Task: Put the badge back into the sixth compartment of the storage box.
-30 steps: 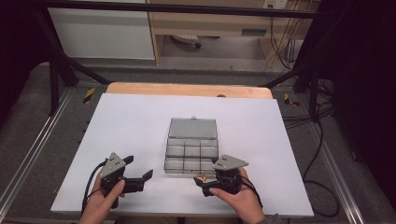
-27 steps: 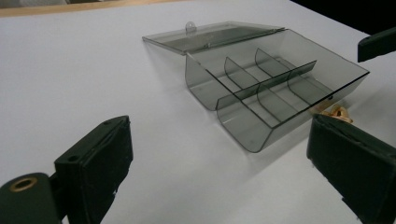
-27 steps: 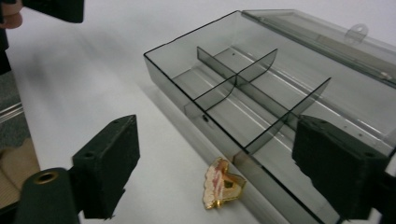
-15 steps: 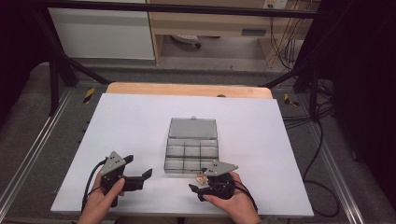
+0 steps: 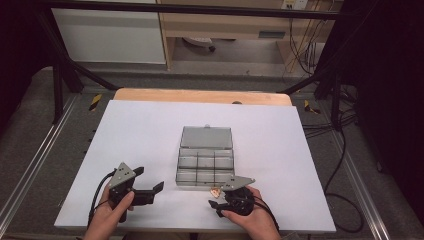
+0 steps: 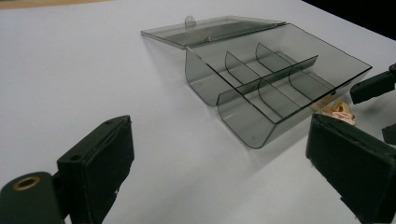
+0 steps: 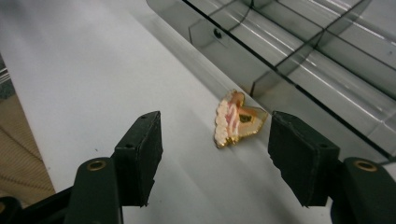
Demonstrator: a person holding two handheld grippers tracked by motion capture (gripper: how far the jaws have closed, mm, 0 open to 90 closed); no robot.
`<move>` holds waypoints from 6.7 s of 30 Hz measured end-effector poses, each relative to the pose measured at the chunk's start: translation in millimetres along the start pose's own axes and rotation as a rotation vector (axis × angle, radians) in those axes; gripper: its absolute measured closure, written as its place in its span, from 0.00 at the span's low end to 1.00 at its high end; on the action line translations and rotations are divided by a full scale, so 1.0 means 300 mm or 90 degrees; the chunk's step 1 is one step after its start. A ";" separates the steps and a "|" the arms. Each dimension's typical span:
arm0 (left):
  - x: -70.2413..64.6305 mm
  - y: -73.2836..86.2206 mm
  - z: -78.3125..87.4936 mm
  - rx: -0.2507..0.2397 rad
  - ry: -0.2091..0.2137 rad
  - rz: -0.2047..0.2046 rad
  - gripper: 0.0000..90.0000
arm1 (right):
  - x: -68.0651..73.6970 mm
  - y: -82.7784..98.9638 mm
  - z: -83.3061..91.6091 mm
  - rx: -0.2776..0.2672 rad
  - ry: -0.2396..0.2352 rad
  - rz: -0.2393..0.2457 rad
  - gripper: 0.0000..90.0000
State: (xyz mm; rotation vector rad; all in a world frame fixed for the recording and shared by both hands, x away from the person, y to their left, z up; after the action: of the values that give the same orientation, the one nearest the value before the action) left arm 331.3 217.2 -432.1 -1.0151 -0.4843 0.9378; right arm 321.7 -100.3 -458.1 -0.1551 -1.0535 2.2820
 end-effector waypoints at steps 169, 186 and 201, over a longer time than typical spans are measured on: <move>0.023 0.007 -0.020 0.020 -0.022 0.025 0.07 | -0.179 -0.157 0.114 -0.218 0.058 0.052 0.90; 0.021 0.008 -0.021 0.022 -0.021 0.022 0.07 | -0.189 -0.139 0.098 -0.189 0.059 0.047 0.90; 0.020 0.009 -0.023 0.025 -0.021 0.019 0.07 | -0.192 -0.128 0.085 -0.167 0.061 0.048 0.90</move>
State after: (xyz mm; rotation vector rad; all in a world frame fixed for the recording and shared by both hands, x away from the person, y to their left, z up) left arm 338.5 219.3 -438.2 -0.9750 -0.4766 0.9887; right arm 377.8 -131.1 -421.4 -0.4124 -1.3113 2.1701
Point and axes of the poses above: each handheld gripper's, and its own axes: z roughly backward along the jaws, y roughly out of its underside, x roughly to its left, the point moved 2 cm from there along -z, roughly forward along the jaws, and after that the axes turned 6 degrees about -y, right-handed, at the moved point
